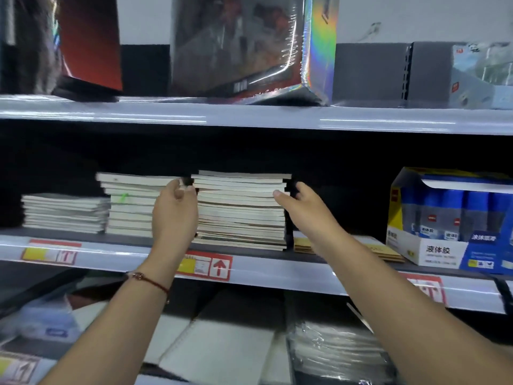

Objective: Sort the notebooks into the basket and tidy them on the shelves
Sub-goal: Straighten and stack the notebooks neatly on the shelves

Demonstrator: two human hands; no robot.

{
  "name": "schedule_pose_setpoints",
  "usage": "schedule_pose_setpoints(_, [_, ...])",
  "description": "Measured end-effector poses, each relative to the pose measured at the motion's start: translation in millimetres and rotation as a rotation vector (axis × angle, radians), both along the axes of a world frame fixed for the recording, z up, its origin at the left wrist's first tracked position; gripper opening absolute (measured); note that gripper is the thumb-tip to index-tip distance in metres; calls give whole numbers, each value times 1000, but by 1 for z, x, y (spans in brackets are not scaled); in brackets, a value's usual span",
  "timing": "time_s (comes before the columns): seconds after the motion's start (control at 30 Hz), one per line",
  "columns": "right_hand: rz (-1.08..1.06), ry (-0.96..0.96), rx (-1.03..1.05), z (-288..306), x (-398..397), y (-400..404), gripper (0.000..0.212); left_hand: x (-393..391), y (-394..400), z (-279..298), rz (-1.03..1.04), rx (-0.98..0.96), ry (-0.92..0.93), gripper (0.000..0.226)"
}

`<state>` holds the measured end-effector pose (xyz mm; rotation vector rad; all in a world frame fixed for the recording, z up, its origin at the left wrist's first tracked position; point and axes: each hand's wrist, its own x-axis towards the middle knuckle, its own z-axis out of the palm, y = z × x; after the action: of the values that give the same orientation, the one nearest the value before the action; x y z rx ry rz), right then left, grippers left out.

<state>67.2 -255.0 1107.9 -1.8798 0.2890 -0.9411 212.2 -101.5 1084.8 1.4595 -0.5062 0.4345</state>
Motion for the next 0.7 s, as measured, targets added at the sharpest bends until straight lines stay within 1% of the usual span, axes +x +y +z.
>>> schedule_pose_setpoints(0.03, [3,-17,6,-1,6,-1,16,5,3,1,7,18,-26,45])
schedule_pose_setpoints(0.1, [-28,-55,21,-8,14,-5,8,11,7,4,15,78,-82,42])
schedule_pose_setpoints(0.13, [-59,-68,15,-12,18,-7,11,14,8,4,20,114,-110,41])
schedule_pose_setpoints(0.2, [-104,-89,12,-17,24,-8,27,20,8,4,24,156,-173,41])
schedule_pose_setpoints(0.23, [-118,-98,32,-17,25,-7,30,22,7,4,19,176,-193,43])
schedule_pose_setpoints(0.27, [-114,-107,57,-15,26,-7,26,23,7,5,9,193,-199,46])
schedule_pose_setpoints(0.33, [-89,-138,127,-10,27,-6,8,26,3,9,-26,243,-199,51])
schedule_pose_setpoints(0.4, [-73,-172,142,-5,30,0,9,27,-1,13,-61,316,-188,56])
schedule_pose_setpoints(0.43, [-99,-182,131,-5,33,3,9,29,-4,16,-64,335,-188,56])
schedule_pose_setpoints(0.57, [-241,-270,83,-10,46,12,14,33,-12,15,-94,265,-173,53])
schedule_pose_setpoints(0.6, [-264,-296,61,-12,46,12,15,34,-14,12,-95,248,-182,50])
schedule_pose_setpoints(0.63, [-285,-324,42,-13,45,12,15,33,-14,9,-93,228,-200,40])
schedule_pose_setpoints(0.67, [-309,-352,21,-15,43,11,16,35,-15,6,-84,223,-192,25])
schedule_pose_setpoints(0.7, [-334,-375,-12,-17,41,11,16,32,-13,7,-89,218,-186,15])
